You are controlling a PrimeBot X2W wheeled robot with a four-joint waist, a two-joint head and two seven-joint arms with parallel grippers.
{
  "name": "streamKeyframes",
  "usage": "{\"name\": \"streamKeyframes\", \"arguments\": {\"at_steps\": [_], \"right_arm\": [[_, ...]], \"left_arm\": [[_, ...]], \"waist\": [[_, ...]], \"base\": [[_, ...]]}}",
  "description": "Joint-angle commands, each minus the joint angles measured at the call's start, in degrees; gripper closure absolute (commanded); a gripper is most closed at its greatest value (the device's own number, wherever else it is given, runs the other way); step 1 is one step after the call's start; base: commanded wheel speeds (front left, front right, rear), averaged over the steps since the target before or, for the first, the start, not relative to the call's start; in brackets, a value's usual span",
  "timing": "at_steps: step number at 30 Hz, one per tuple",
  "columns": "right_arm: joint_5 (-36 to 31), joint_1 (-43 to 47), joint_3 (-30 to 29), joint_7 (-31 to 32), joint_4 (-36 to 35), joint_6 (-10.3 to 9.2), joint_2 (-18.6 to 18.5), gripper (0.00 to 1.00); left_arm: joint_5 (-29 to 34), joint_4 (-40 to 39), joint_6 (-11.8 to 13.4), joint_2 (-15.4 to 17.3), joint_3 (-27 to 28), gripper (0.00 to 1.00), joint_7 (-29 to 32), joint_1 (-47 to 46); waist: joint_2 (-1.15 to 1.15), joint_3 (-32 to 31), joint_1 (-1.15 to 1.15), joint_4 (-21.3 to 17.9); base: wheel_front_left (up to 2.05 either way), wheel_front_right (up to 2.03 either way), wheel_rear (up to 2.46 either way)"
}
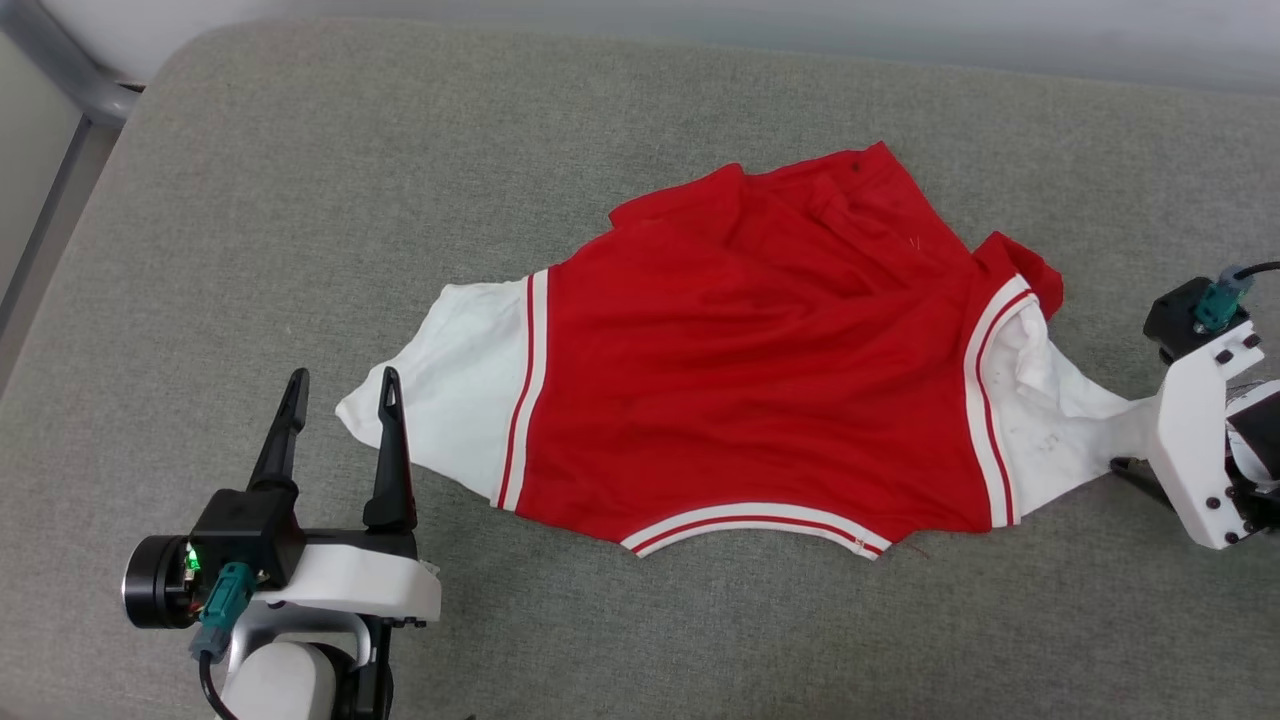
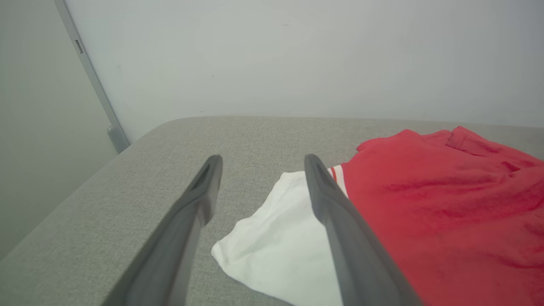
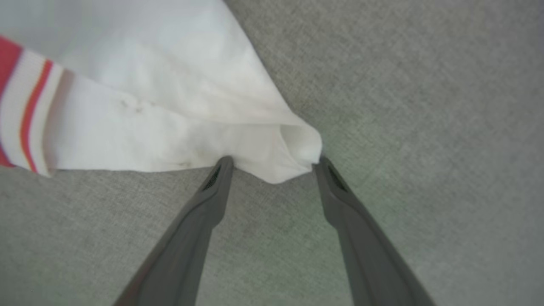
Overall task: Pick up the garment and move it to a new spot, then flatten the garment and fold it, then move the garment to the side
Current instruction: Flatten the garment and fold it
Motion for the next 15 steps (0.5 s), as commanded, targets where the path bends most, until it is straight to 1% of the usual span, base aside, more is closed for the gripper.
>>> {"name": "streamKeyframes", "arguments": {"at_steps": [1, 6, 7, 8, 12, 15], "right_arm": [[0.7, 0.6, 0.6, -0.9, 1.9, -0.05, 1.5, 0.00], [1.0, 1.9, 3.1, -3.6, 4.9, -0.04, 3.3, 0.00], [1.3, 2.0, 3.8, -4.1, 5.3, -0.03, 3.4, 0.57], [1.6, 1.9, 4.2, -5.2, 5.4, -0.02, 3.5, 1.00], [3.8, 0.8, 4.5, -9.9, 4.7, -0.03, 2.8, 1.00], [5.7, 0.7, 4.7, -13.1, 2.6, -0.04, 1.6, 1.00]], "left_arm": [[0.7, 0.3, -0.6, -0.7, 0.8, 0.00, -0.1, -0.7], [2.1, 0.9, -2.1, -2.0, 2.7, 0.00, -0.1, -0.7], [2.4, 1.1, -2.3, -2.3, 3.1, 0.00, -0.1, -0.7], [2.7, 1.2, -2.6, -2.6, 3.5, 0.00, -0.1, -0.5], [3.8, 2.0, -3.8, -3.4, 5.0, 0.00, -0.1, 0.4], [4.5, 2.4, -4.6, -3.9, 6.0, 0.00, -0.1, 1.2]], "waist": [[0.00, 0.8, -0.01, 0.6], [0.00, 0.9, -0.01, 0.4], [0.00, 0.7, -0.01, 0.2], [0.00, 0.5, -0.01, -0.1], [0.00, -1.1, -0.01, -1.6], [0.00, -3.1, -0.01, -2.9]], "base": [[0.00, 0.00, 0.00], [0.00, 0.00, 0.00], [0.00, 0.00, 0.00], [0.00, 0.00, 0.00], [0.00, 0.00, 0.00], [0.00, 0.00, 0.00]]}}
